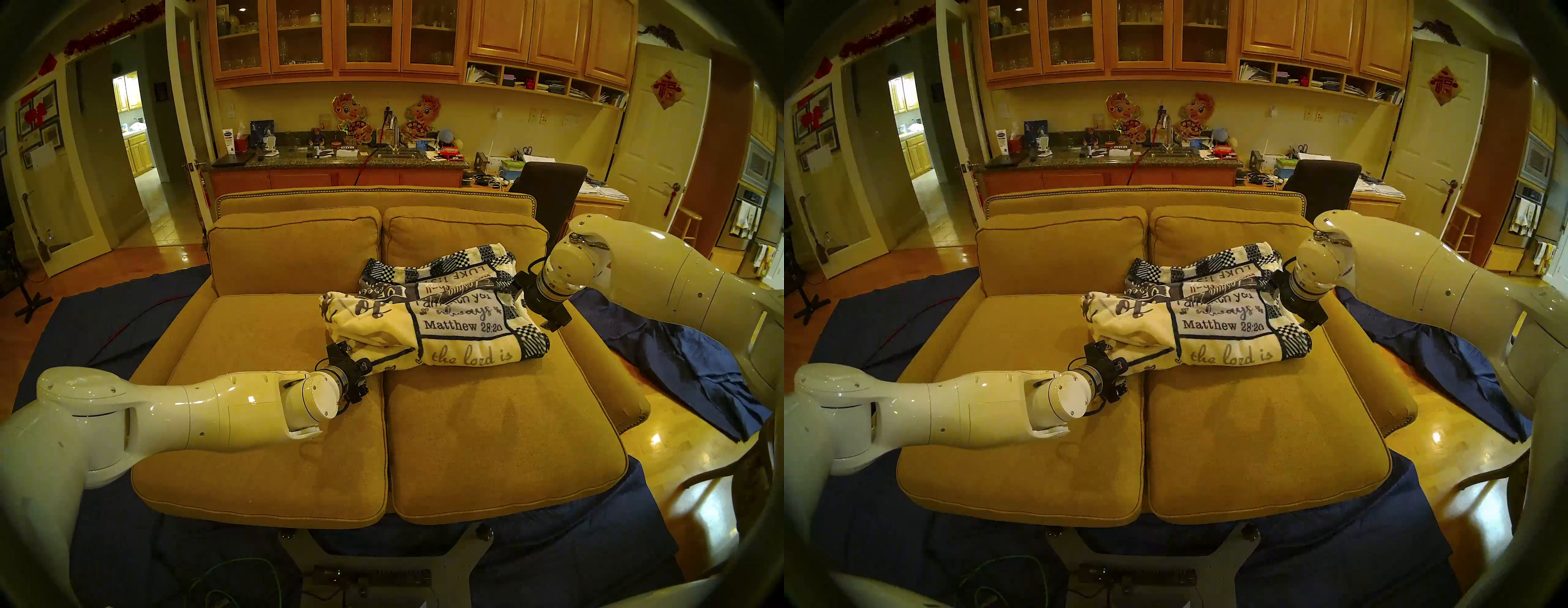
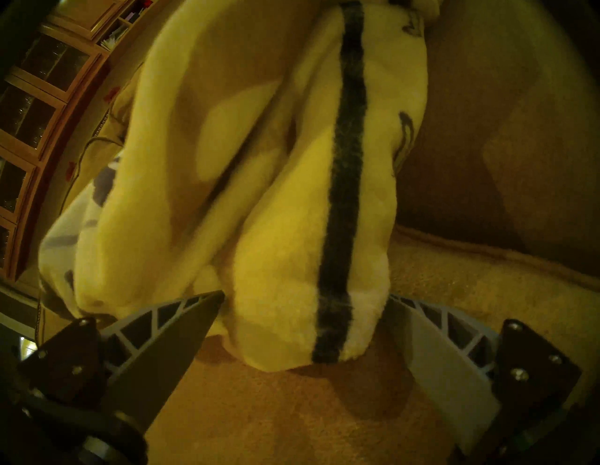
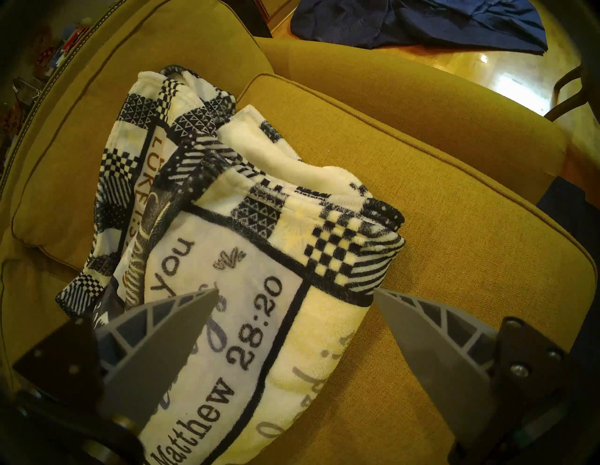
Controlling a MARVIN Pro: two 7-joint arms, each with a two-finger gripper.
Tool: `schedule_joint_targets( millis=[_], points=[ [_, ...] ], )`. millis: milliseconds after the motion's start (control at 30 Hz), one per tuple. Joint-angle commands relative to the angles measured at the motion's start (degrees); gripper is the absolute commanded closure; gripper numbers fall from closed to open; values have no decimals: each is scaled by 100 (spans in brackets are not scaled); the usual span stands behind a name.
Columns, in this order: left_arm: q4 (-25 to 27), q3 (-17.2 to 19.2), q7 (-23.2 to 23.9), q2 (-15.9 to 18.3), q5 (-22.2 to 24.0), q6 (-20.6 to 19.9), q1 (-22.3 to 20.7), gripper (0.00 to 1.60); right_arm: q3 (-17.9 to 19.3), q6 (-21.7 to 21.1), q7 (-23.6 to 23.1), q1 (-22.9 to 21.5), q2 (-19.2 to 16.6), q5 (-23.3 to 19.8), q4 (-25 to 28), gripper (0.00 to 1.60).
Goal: Fold the blanket in half twice
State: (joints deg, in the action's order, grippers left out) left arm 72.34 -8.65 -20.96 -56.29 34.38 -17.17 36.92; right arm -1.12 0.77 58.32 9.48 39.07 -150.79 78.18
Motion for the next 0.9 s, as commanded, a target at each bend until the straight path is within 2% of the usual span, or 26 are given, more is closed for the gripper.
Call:
schedule_joint_targets(
  millis=[0,133,167,267,300,333,367,400,433,467,700,867],
  points=[
    [-729,-4,125,-292,24,399,165,0,45,-13,17,-89,-5,15,-15,0],
    [-885,-59,242,-336,-50,521,139,0,45,-14,17,-89,-5,15,-15,0],
    [-950,-72,268,-365,-70,557,133,5,45,-14,18,-89,-5,15,-15,0],
    [-1020,-108,239,-432,-123,491,92,3,45,-15,18,-89,-5,15,-15,0],
    [-1015,-105,232,-436,-127,488,85,18,45,-15,18,-90,-5,15,-15,0],
    [-969,-108,230,-419,-132,459,70,40,45,-15,19,-90,-5,15,-16,0],
    [-930,-115,197,-409,-147,404,61,98,45,-15,19,-90,-5,15,-16,0],
    [-860,-113,158,-373,-154,372,61,115,45,-15,19,-90,-5,15,-16,0],
    [-799,-115,136,-343,-159,329,59,156,45,-15,18,-90,-5,15,-15,0],
    [-722,-114,78,-306,-167,259,65,160,45,-15,18,-90,-5,15,-15,0],
    [-262,-113,-183,-10,-178,33,104,160,44,-14,17,-90,-5,15,-15,0],
    [331,-160,-478,245,-307,-320,-7,160,43,-13,16,-90,-6,15,-14,0]
  ],
)
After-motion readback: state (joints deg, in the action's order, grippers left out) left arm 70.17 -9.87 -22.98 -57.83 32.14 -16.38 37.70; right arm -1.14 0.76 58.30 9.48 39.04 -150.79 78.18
